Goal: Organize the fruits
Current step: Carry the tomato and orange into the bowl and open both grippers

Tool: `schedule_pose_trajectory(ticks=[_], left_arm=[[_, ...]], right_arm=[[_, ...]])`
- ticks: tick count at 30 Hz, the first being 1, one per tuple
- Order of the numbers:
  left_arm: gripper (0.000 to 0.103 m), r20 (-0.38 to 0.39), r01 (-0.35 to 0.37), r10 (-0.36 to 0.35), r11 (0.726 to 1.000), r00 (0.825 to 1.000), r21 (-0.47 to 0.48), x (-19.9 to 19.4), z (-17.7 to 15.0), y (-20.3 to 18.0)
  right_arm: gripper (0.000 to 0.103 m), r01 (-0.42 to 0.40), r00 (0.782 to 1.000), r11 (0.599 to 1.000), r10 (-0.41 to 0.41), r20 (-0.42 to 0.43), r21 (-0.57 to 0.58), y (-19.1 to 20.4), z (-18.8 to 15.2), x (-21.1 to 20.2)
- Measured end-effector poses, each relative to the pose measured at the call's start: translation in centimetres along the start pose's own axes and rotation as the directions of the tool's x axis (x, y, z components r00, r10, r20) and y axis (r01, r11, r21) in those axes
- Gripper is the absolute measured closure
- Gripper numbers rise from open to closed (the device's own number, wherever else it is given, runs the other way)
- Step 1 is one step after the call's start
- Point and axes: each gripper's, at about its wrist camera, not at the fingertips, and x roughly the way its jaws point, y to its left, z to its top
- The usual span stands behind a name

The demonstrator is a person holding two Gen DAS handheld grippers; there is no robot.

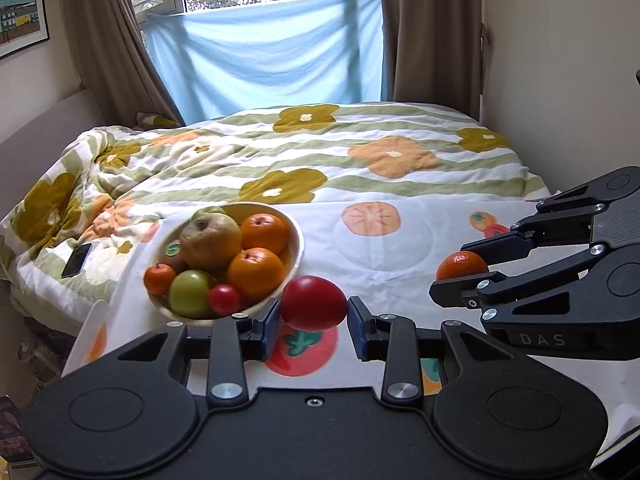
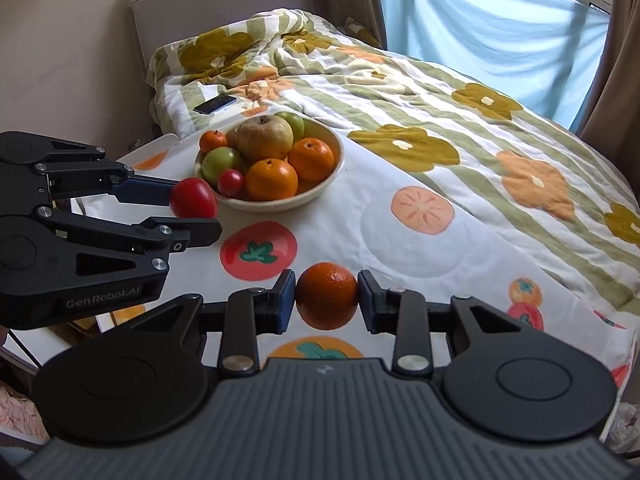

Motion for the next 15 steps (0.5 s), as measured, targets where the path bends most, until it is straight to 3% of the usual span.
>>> schedule_pose_trajectory(ticks=[15], left_arm=[[0.064,-0.008,0.008,-0.008,1.0,1.0,-0.017,6.1,4.4,12.9]], right_arm=[[0.054,0.039,0.999,0.997,-0.041,0.016,0.072,4.1,10.9,9.2]])
